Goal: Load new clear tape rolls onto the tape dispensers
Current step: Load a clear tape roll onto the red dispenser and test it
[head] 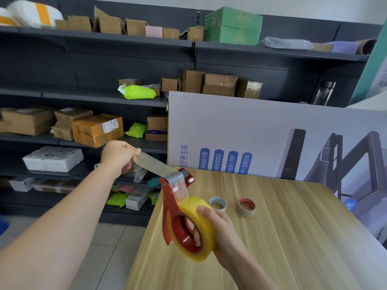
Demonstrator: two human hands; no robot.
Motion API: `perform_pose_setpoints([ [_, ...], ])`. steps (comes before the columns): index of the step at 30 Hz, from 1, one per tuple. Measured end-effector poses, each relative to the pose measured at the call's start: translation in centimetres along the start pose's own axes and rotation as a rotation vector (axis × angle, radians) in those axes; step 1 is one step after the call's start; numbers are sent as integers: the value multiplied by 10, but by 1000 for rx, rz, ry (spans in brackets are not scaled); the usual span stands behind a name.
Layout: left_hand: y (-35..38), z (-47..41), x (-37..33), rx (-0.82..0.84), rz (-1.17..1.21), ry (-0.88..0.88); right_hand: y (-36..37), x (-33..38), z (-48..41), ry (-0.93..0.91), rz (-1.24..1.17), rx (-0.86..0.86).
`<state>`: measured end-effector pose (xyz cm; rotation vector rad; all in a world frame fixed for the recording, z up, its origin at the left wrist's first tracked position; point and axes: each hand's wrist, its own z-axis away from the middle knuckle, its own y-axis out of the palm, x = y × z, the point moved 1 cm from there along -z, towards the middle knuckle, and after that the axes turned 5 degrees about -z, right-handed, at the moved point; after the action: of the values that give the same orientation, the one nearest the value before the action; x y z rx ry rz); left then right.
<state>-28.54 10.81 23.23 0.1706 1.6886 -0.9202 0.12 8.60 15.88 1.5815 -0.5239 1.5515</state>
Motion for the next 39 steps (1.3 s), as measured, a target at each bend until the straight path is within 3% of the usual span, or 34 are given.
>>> perform_pose_setpoints([
  [8,44,25,44,212,102,-191,-1,12,0,28,-169,-72],
  [18,102,97,72,590,601,-394,-7,20,-11,95,-424,-231],
  [26,123,129,77,633,764,-474,-15,18,-12,161,-438,-251],
  [33,132,146,82,696,764,-519,-23,19,-13,180,-417,-259],
  [39,142,157,85,641,780,-713,-27,13,-8,184,-381,-253],
])
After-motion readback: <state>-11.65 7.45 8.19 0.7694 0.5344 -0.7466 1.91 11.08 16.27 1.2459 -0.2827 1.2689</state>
